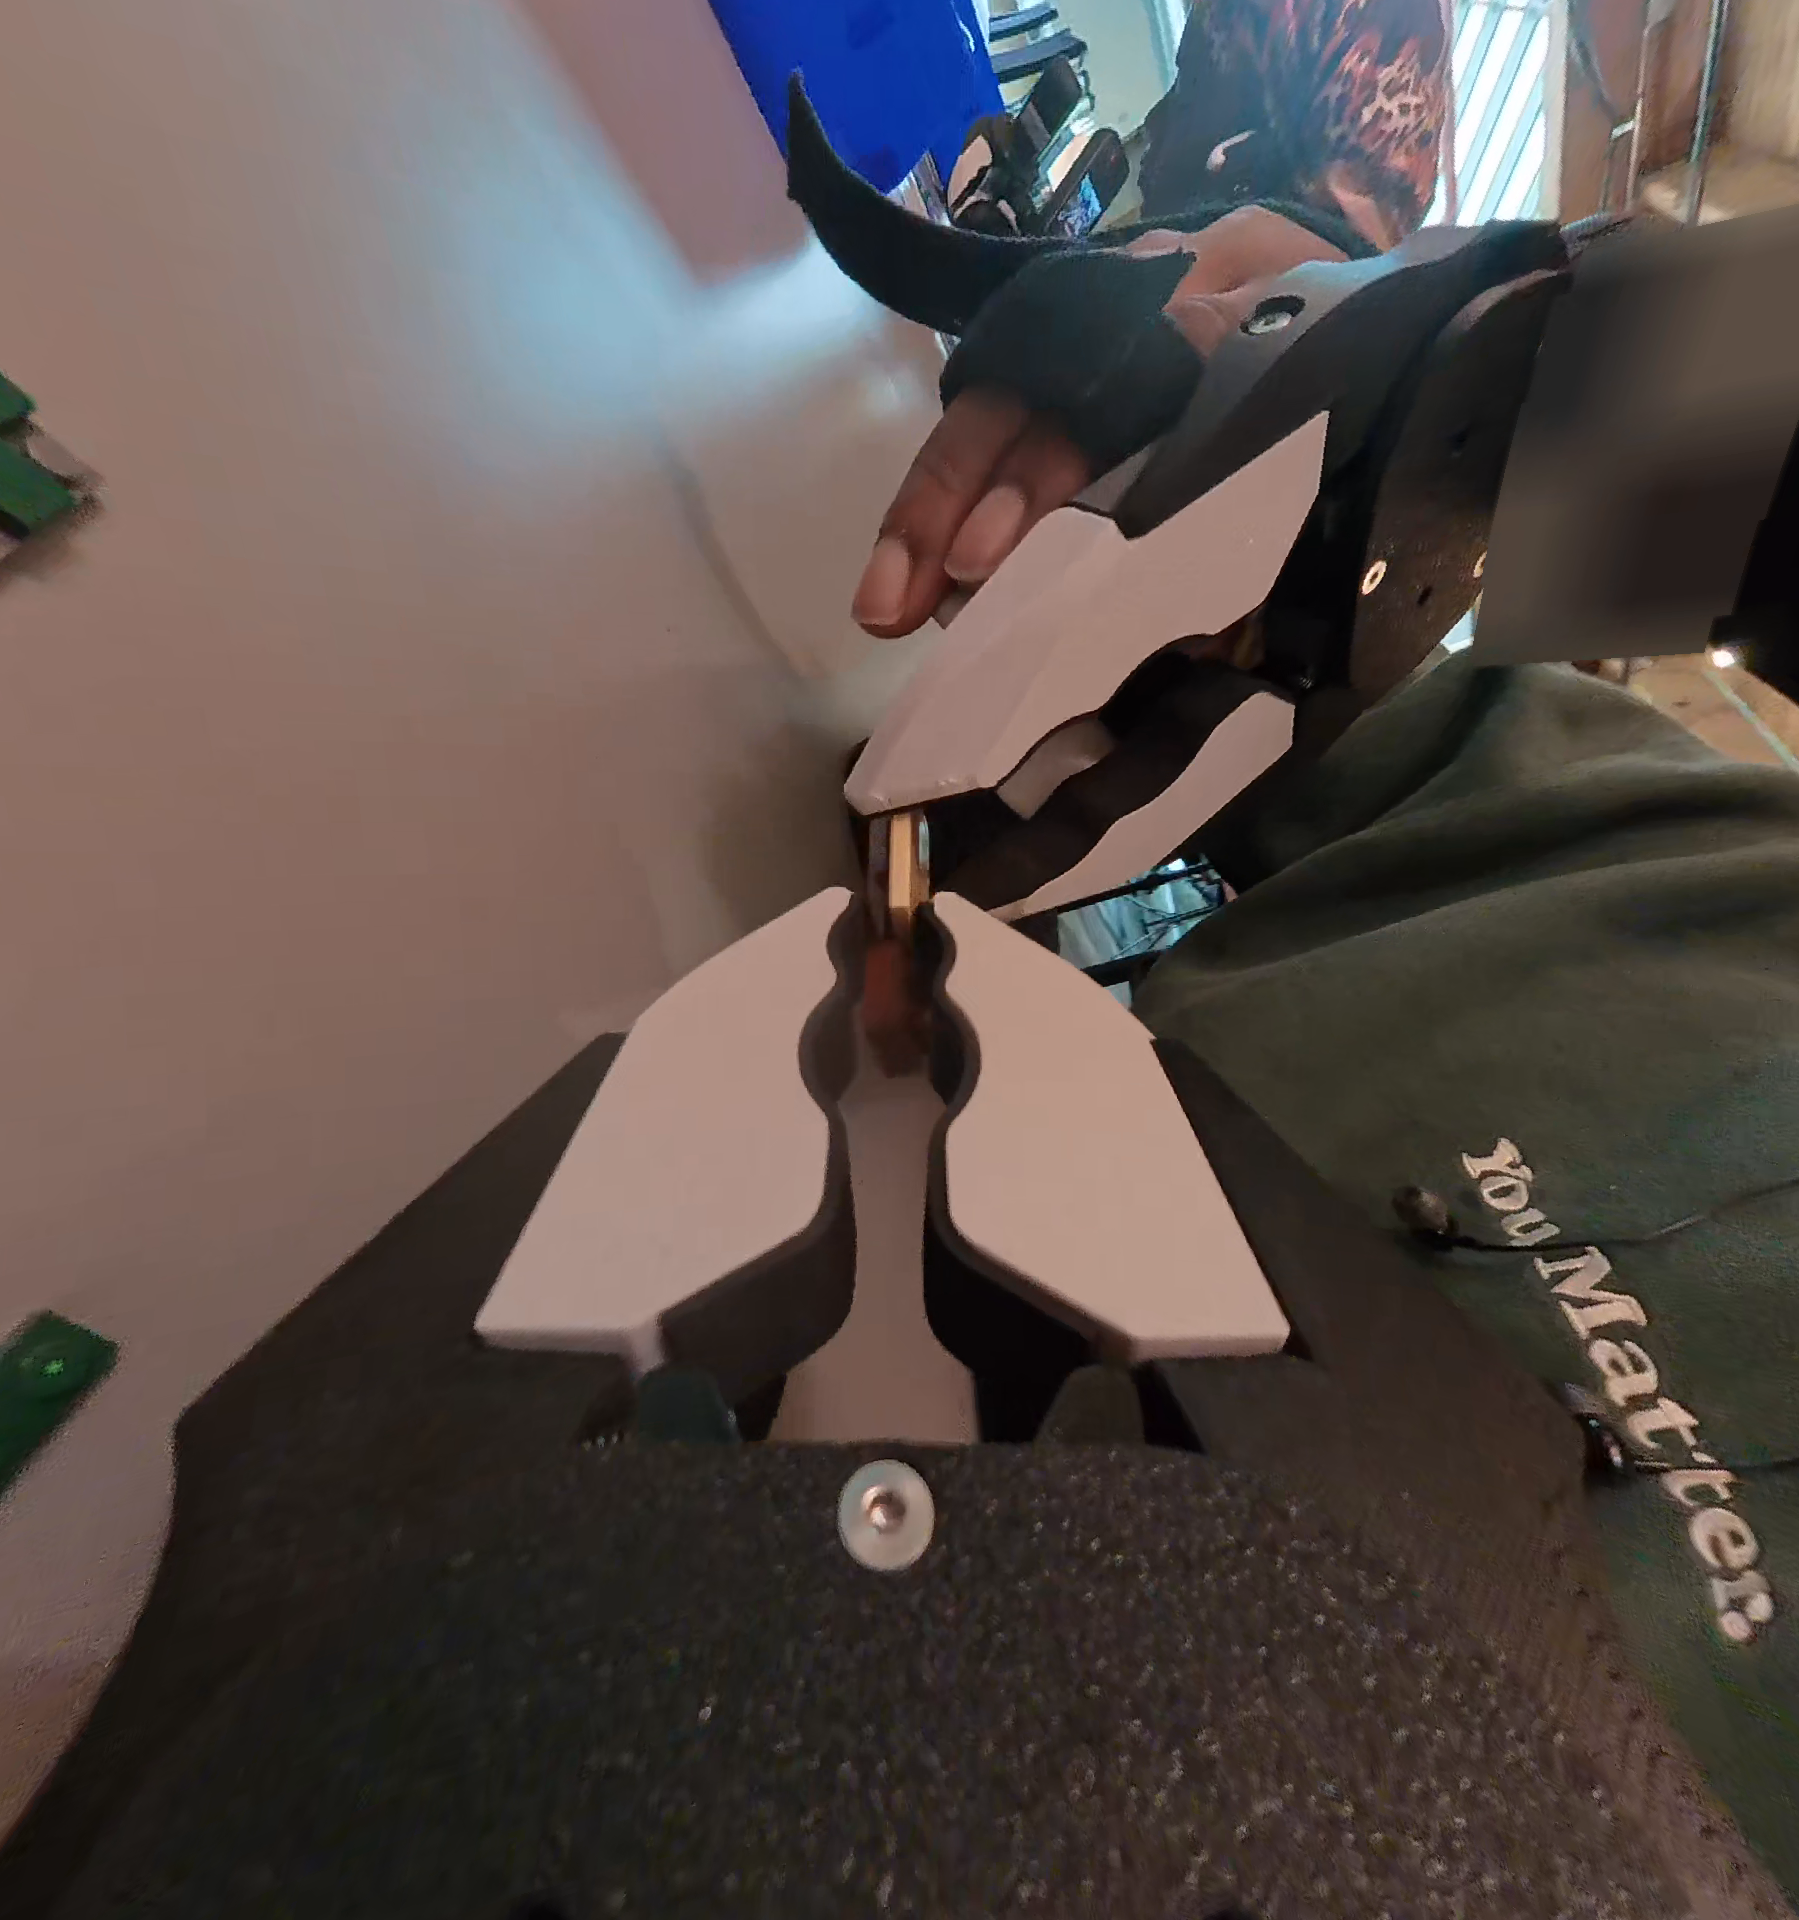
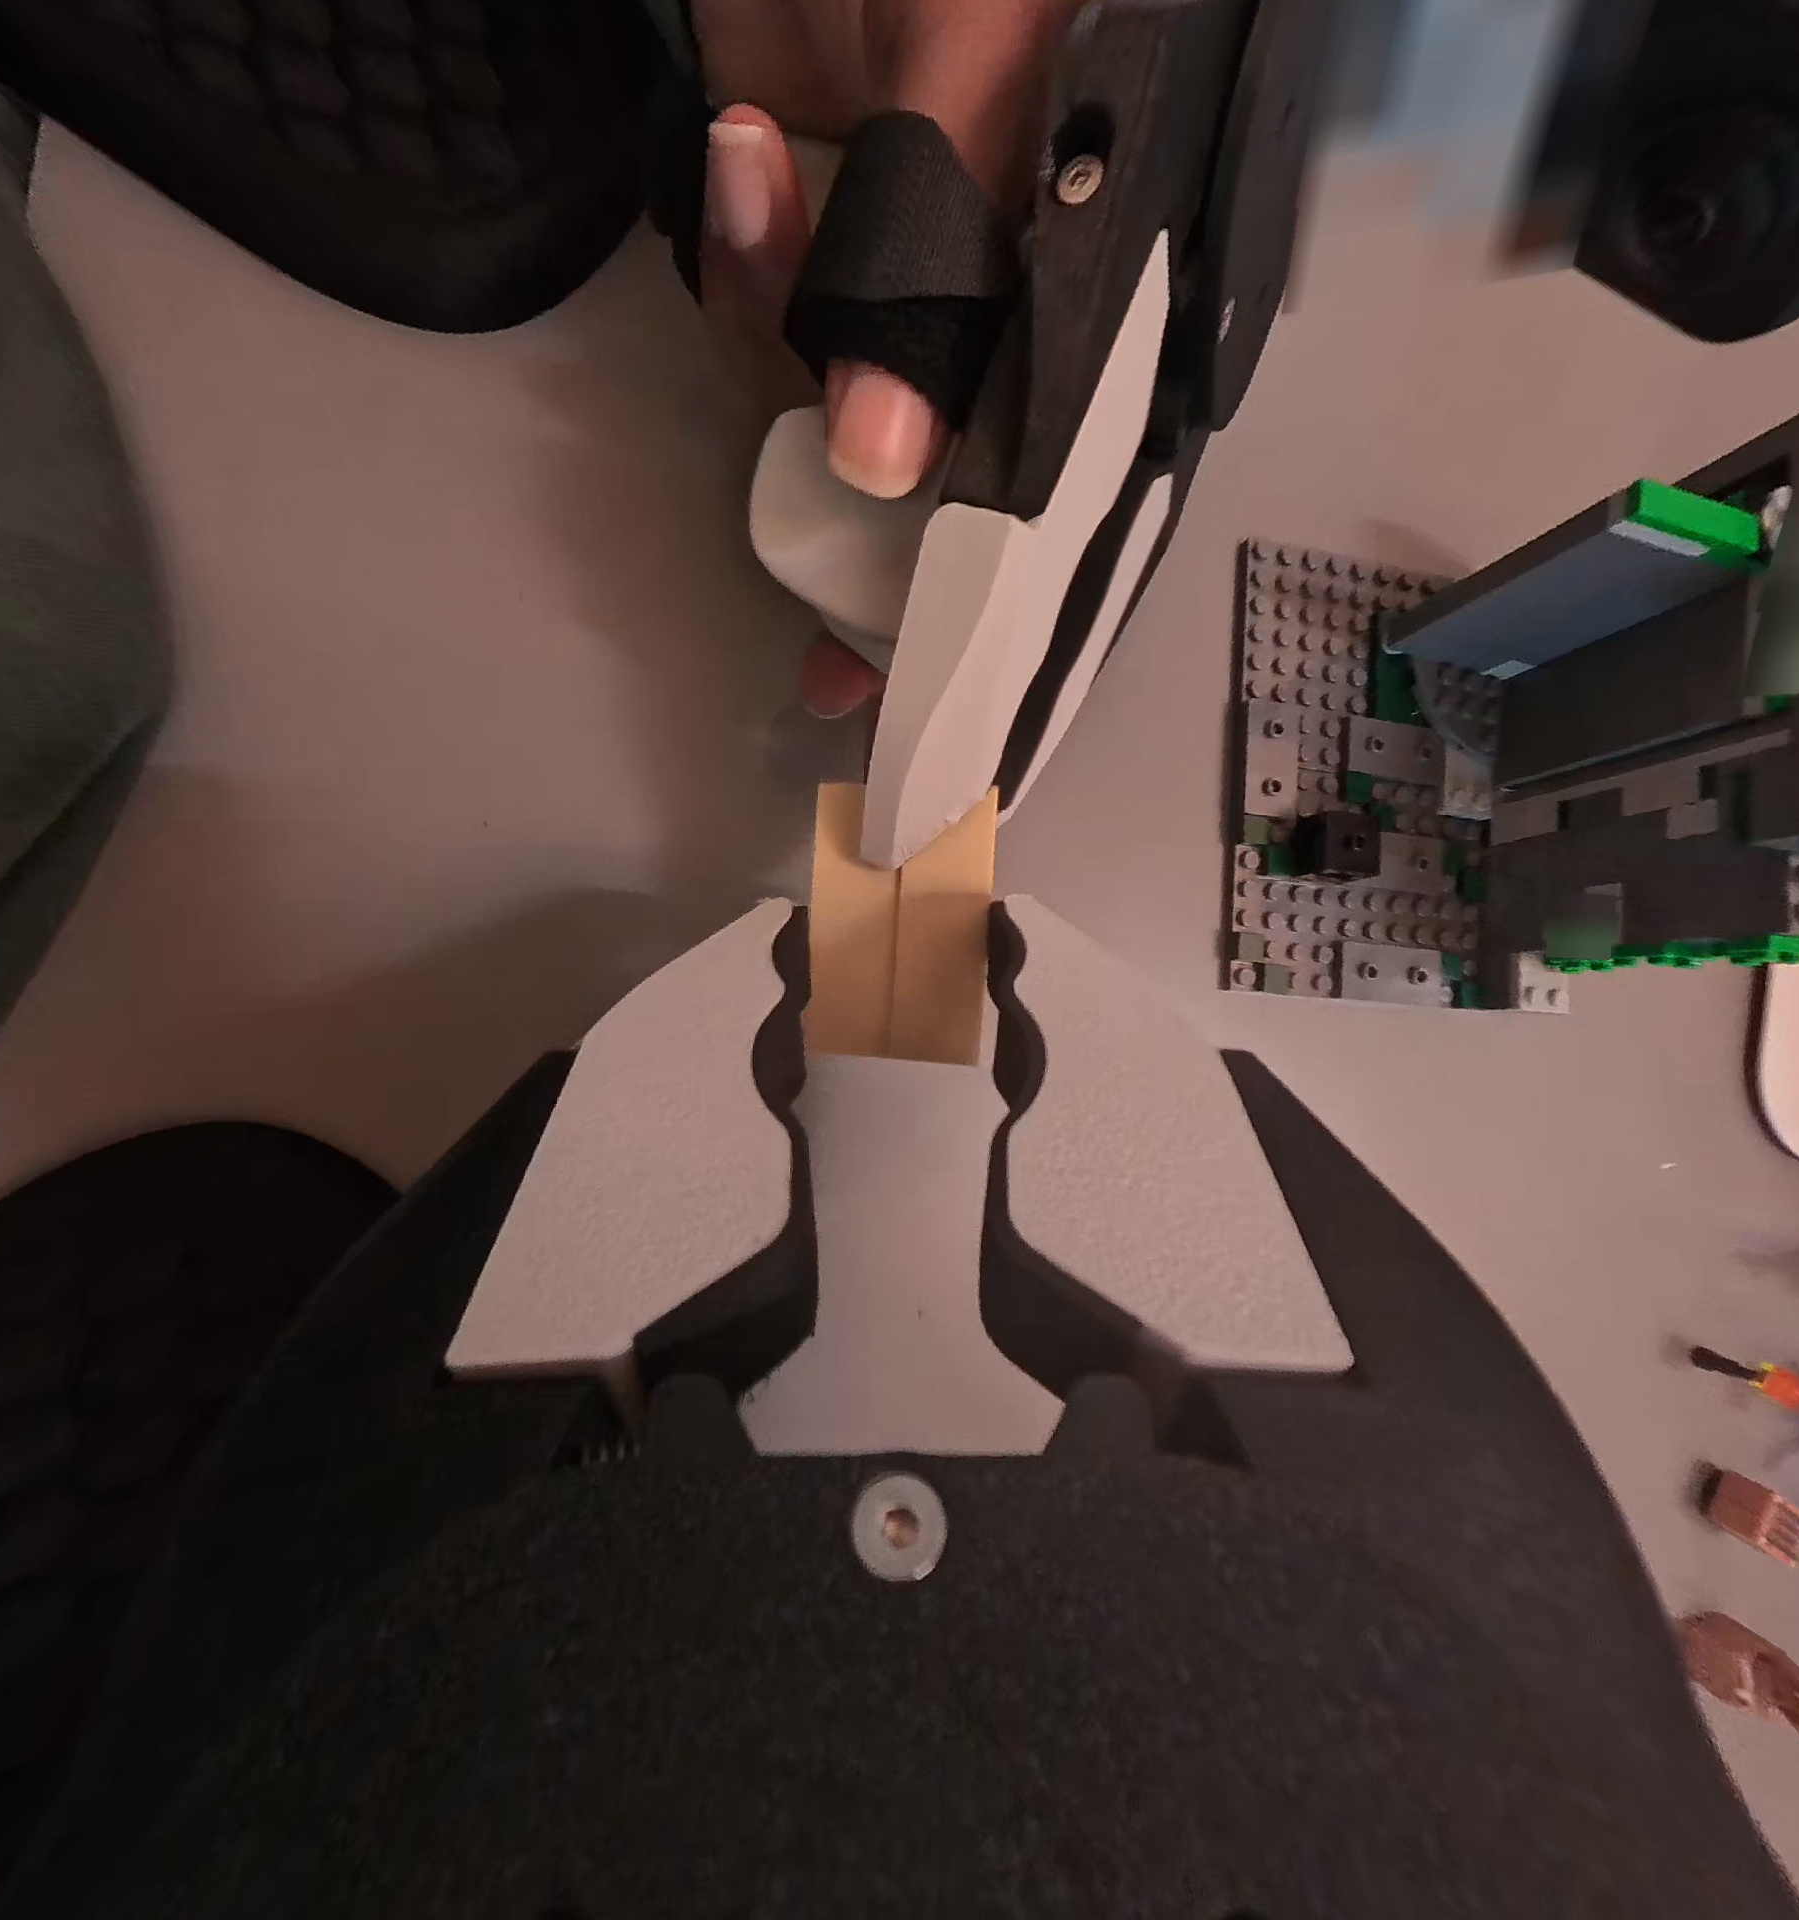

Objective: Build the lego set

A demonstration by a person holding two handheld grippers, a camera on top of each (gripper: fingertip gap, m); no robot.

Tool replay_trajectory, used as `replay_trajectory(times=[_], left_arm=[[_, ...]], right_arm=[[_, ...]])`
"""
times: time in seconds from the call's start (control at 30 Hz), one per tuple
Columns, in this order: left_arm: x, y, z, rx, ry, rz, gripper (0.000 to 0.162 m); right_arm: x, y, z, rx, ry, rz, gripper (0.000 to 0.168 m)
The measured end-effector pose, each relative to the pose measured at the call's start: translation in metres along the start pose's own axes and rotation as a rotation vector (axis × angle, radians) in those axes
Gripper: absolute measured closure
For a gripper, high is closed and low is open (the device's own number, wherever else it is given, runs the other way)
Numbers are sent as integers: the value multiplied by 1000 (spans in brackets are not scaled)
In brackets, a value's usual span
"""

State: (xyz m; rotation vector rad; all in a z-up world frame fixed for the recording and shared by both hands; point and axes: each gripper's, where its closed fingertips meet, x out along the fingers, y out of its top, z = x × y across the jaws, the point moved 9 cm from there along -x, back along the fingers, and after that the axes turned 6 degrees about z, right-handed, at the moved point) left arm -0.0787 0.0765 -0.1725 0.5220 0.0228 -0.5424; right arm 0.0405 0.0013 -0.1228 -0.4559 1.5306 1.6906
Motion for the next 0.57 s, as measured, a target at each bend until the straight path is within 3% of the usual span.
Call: replay_trajectory(times=[0.03, 0.2, 0.4, 0.57], left_arm=[[0, 0, 1, 27, 10, 0, 153], [-2, 0, 10, 185, 53, -10, 154], [-5, -8, 45, 681, 227, -72, 154], [0, -20, 72, 1063, 406, -134, 154]], right_arm=[[-1, 1, -1, -4, -10, 6, 137], [-5, 2, -2, 39, -21, 59, 133], [-17, -3, -3, 231, 82, 201, 136], [-12, 1, -16, 165, 60, 219, 145]])
